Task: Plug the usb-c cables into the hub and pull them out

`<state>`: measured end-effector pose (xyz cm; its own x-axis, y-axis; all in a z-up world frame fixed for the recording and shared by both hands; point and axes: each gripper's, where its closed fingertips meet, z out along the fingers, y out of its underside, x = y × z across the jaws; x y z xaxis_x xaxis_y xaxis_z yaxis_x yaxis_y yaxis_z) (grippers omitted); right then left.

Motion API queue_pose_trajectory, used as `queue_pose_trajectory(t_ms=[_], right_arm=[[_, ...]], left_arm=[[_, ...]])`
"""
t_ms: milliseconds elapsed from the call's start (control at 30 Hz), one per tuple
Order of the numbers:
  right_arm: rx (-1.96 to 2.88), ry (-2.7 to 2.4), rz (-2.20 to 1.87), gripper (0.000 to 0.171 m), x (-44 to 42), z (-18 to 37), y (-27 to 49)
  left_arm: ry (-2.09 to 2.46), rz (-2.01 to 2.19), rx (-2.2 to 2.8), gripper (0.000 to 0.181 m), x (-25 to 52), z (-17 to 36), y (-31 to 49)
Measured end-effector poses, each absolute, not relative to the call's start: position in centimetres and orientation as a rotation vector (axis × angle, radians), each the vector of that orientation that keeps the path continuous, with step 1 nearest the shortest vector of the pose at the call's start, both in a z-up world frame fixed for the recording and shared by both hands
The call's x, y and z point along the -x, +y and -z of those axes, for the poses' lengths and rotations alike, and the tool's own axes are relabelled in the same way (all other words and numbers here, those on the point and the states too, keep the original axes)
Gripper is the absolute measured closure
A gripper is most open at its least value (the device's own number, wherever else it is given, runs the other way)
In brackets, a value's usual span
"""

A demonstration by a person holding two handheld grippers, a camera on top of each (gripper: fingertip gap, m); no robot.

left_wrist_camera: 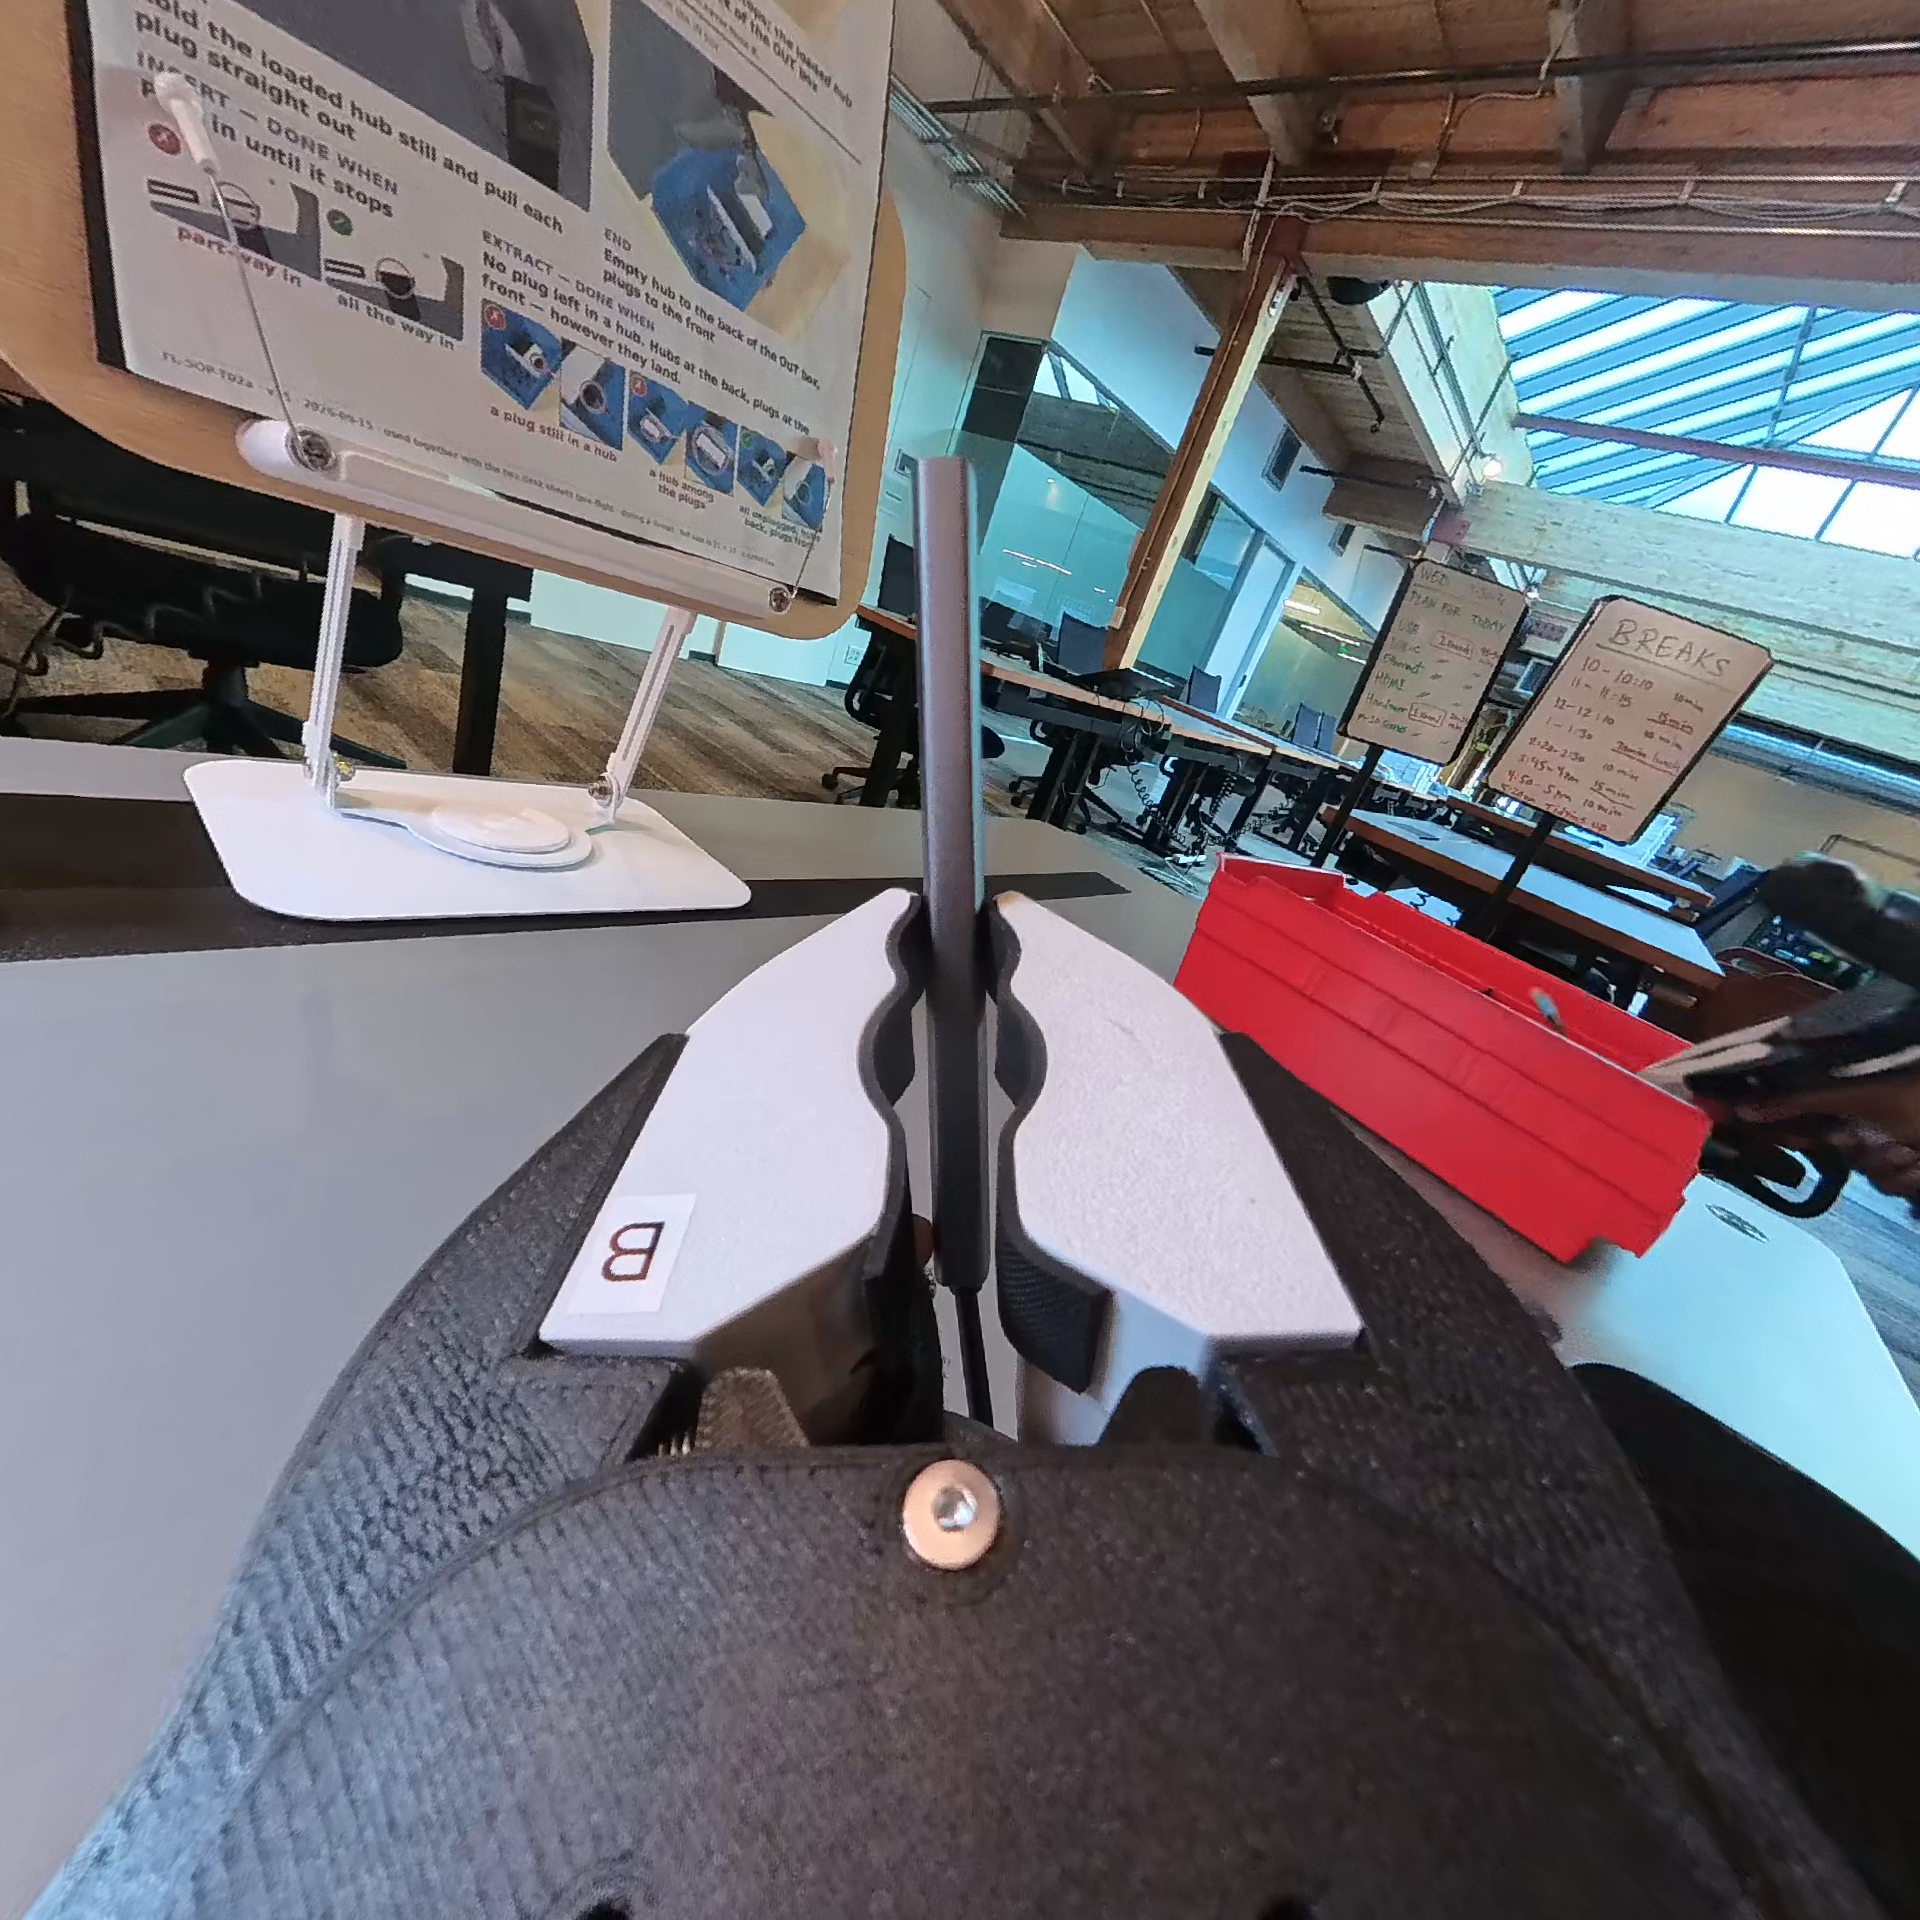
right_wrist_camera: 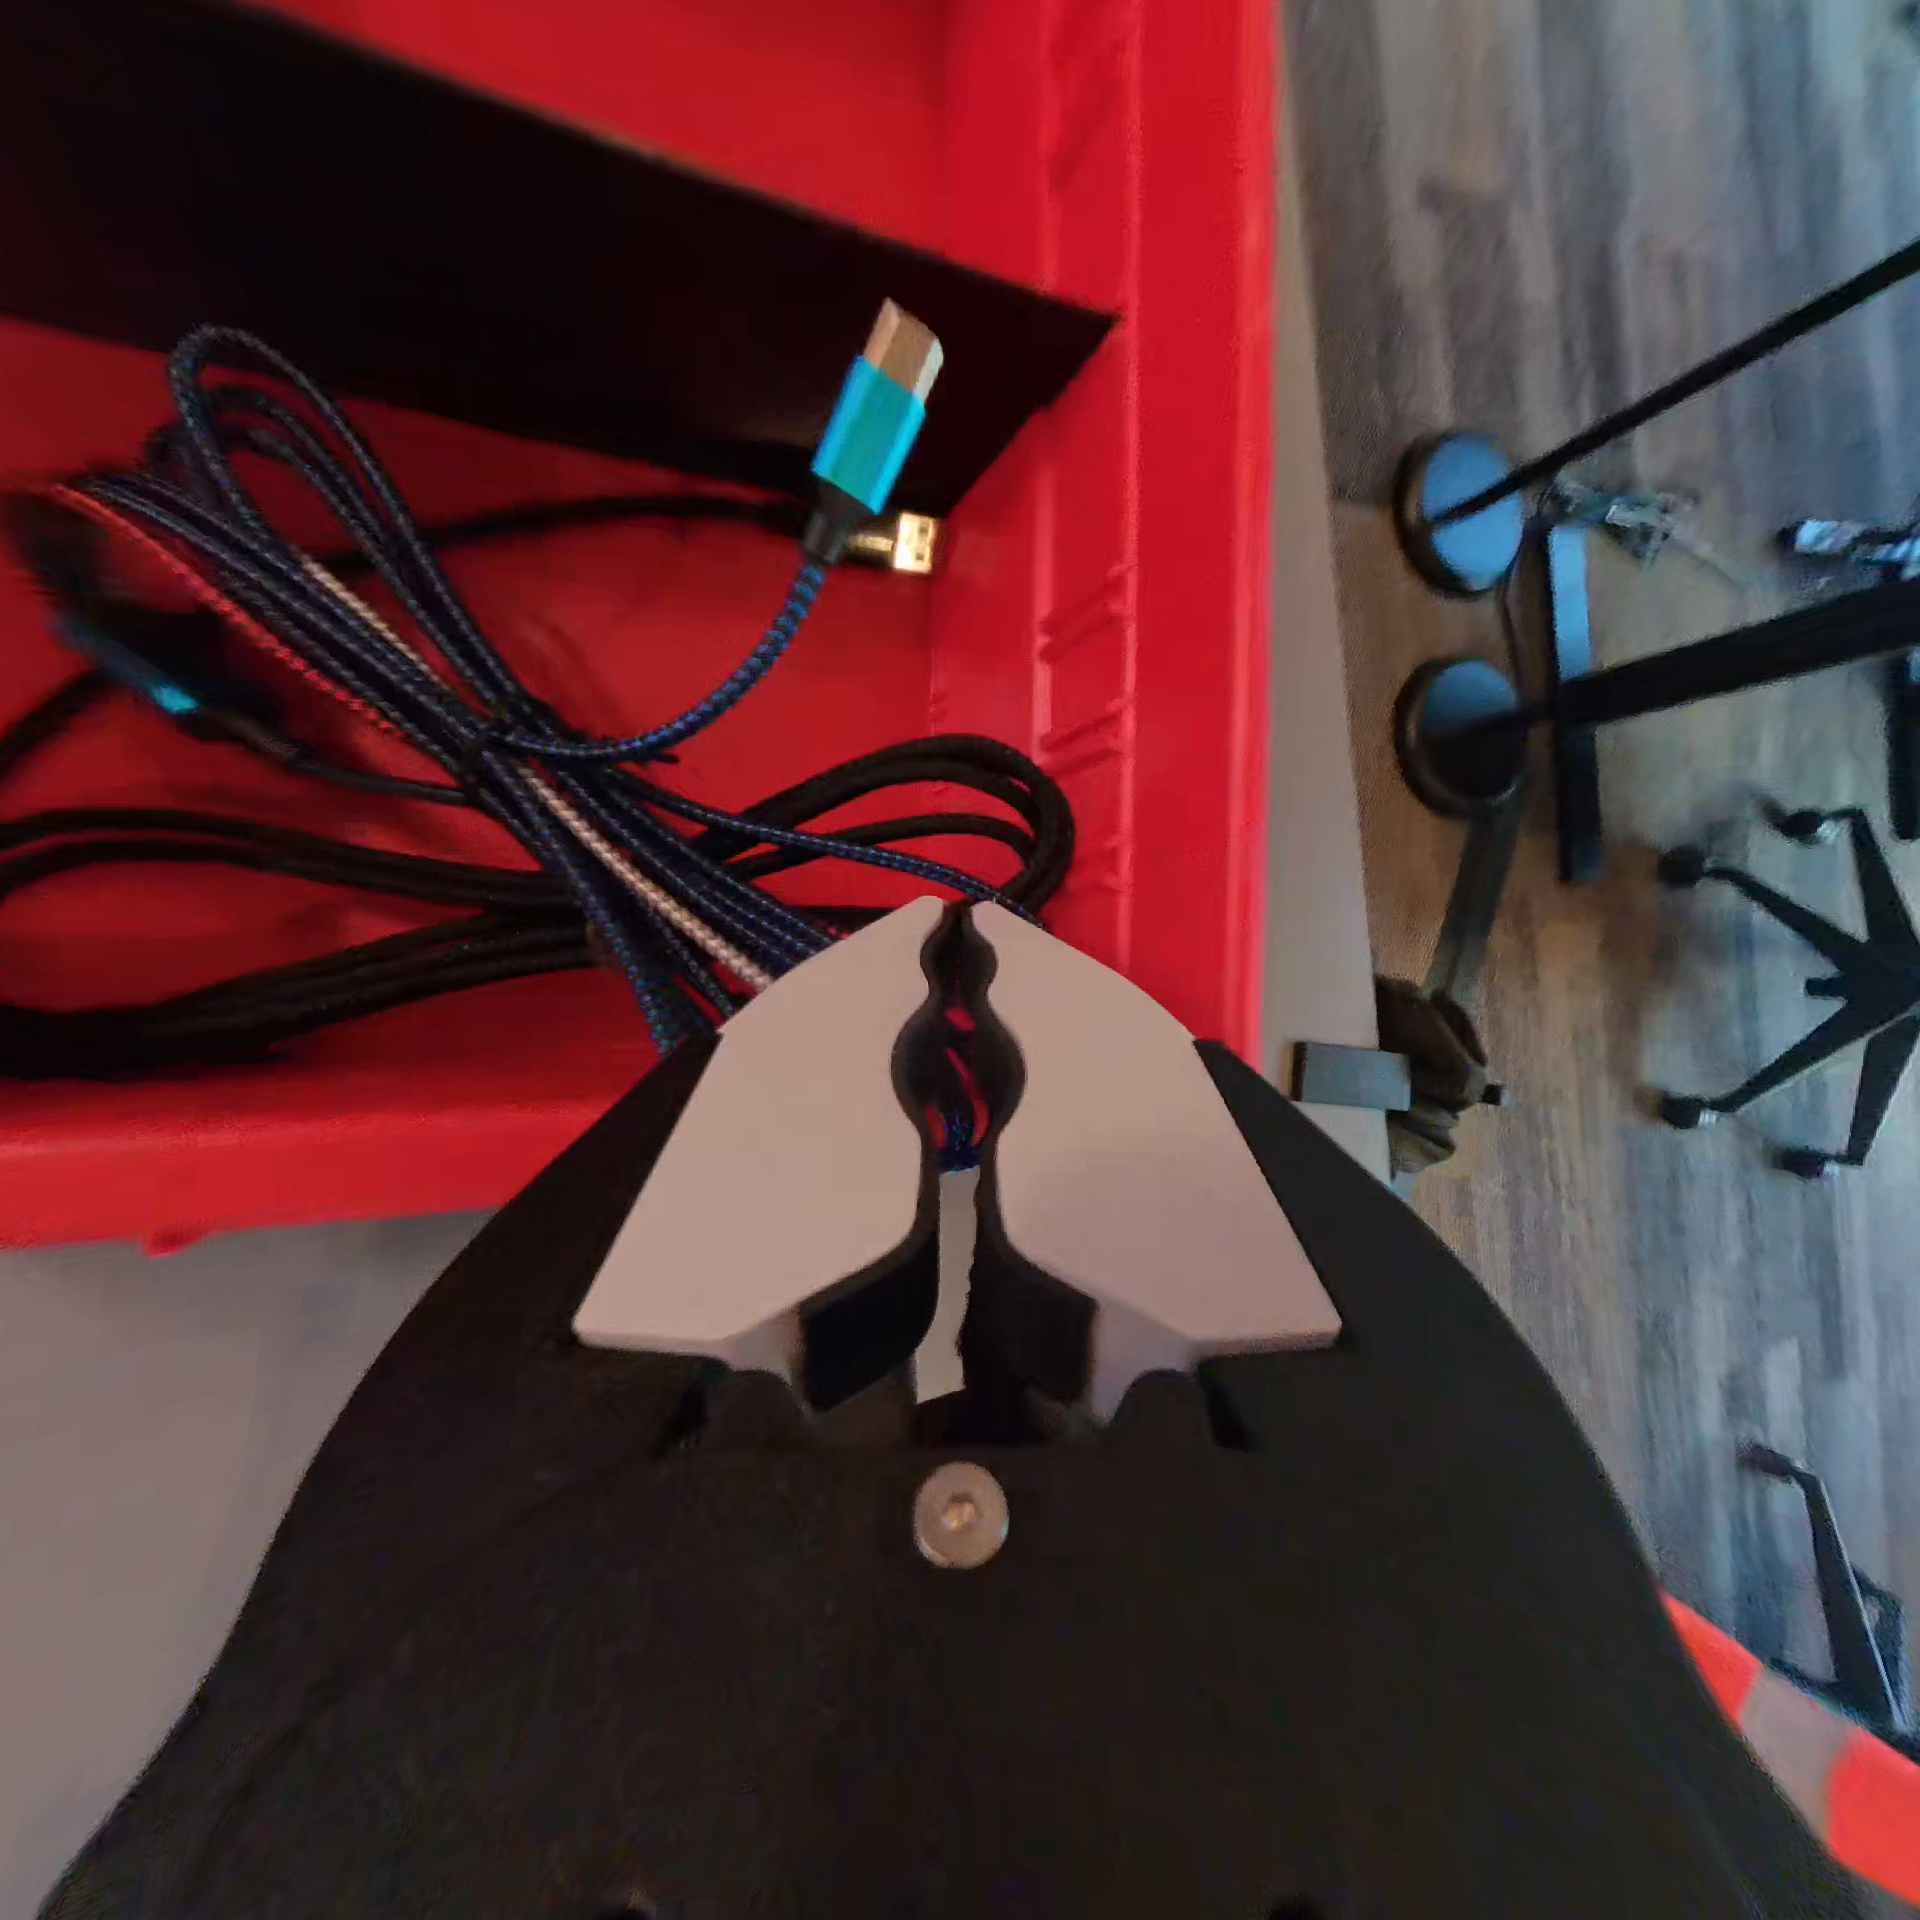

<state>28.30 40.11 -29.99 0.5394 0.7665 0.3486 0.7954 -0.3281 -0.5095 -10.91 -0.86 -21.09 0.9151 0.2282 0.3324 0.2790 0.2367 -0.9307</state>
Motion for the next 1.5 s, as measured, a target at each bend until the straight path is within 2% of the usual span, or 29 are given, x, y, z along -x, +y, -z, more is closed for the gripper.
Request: queue_pose_trajectory(t_ms=[367, 567, 633, 733, 800, 933, 1033, 1133, 1267, 1367, 1500], right_arm=[[2.489, -1.486, 0.245, 0.171, -27.1, 35.5, 41.1], [2.378, -1.430, 0.131, 0.171, -25.0, 32.1, 41.2], [2.297, -1.372, 0.061, 0.145, -24.2, 29.8, 41.1], [2.062, -1.233, -0.113, 0.123, -21.7, 24.8, 40.3], [1.848, -1.173, -0.429, 0.121, -18.2, 20.5, 36.7], [1.291, -1.117, -1.185, 0.109, -11.3, 12.0, 24.0], [0.986, -1.074, -1.359, 0.099, -7.1, 9.3, 16.5], [0.859, -1.134, -1.468, 0.090, -1.6, 9.8, 9.5], [0.823, -1.387, -1.575, 0.094, 5.7, 14.6, 1.1], [0.795, -1.392, -1.667, 0.109, 6.8, 17.7, -1.2], [0.819, -1.327, -1.883, 0.114, 4.9, 18.4, -1.0]], left_arm=[[-0.436, 0.041, 1.351, 0.170, 10.7, 21.0, -0.8], [-0.430, 0.040, 1.358, 0.170, 10.7, 21.1, -0.7], [-0.427, 0.039, 1.361, 0.170, 10.6, 21.2, -0.6], [-0.417, 0.037, 1.363, 0.170, 10.4, 21.1, -0.5], [-0.410, 0.034, 1.365, 0.170, 10.3, 21.1, -0.5], [-0.390, 0.025, 1.376, 0.170, 10.0, 21.2, -0.3], [-0.370, -0.017, 1.382, 0.170, 9.9, 20.9, -0.3], [-0.343, -0.123, 1.364, 0.171, 9.9, 20.2, -0.6], [-0.226, -0.412, 1.390, 0.170, 9.8, 19.8, -0.8], [-0.058, -0.749, 1.423, 0.170, 9.4, 19.7, -0.7], [0.193, -0.954, 1.430, 0.170, 7.0, 20.3, 0.5]])
